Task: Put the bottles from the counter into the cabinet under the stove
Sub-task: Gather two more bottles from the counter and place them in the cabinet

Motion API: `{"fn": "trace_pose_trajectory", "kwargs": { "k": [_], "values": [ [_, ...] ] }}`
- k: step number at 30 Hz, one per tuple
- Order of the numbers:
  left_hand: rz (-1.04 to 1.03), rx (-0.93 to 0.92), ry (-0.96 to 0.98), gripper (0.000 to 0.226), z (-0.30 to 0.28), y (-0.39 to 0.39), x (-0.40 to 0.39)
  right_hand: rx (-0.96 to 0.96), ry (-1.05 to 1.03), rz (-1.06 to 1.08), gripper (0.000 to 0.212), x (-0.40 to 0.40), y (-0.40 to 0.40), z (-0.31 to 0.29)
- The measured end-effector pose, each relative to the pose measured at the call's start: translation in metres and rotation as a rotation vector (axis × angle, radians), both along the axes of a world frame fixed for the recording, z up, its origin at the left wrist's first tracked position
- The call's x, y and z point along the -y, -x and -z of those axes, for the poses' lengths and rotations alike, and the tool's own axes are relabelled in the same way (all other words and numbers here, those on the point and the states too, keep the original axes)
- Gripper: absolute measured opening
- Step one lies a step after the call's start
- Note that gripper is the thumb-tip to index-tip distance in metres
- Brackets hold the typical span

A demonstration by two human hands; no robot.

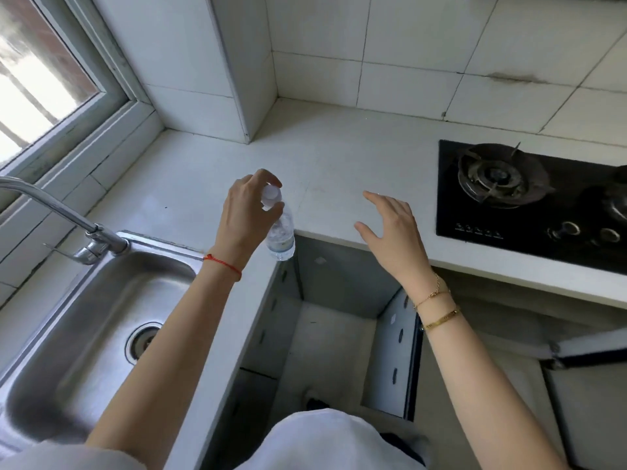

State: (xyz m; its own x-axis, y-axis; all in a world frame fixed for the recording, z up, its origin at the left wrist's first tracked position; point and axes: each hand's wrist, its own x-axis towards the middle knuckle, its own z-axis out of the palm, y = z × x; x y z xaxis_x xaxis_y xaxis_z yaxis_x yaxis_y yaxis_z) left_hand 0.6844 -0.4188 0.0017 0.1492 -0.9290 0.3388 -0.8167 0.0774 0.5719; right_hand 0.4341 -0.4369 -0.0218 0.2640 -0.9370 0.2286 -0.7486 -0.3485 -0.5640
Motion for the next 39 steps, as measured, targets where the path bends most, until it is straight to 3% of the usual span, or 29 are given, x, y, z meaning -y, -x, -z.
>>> {"fn": "trace_pose_trajectory", "kwargs": {
  "k": [8,22,30,39],
  "values": [
    [0.125,-0.045,-0.004,0.027,-0.018,0.146,-0.062,0.066,0.051,0.136,0.054,-0.075,0.147,-0.003],
    [0.270,-0.155,-0.121,0.026,-0.009,0.428,-0.143,-0.028,0.040,0.332,0.053,-0.193,0.439,0.012],
    [0.397,-0.150,-0.129,0.027,-0.005,0.530,-0.132,0.005,0.010,0.433,0.054,-0.193,0.534,0.020],
    [0.468,-0.104,-0.118,0.025,-0.001,0.612,-0.069,0.007,-0.016,0.508,0.054,-0.144,0.614,0.032]
  ]
}}
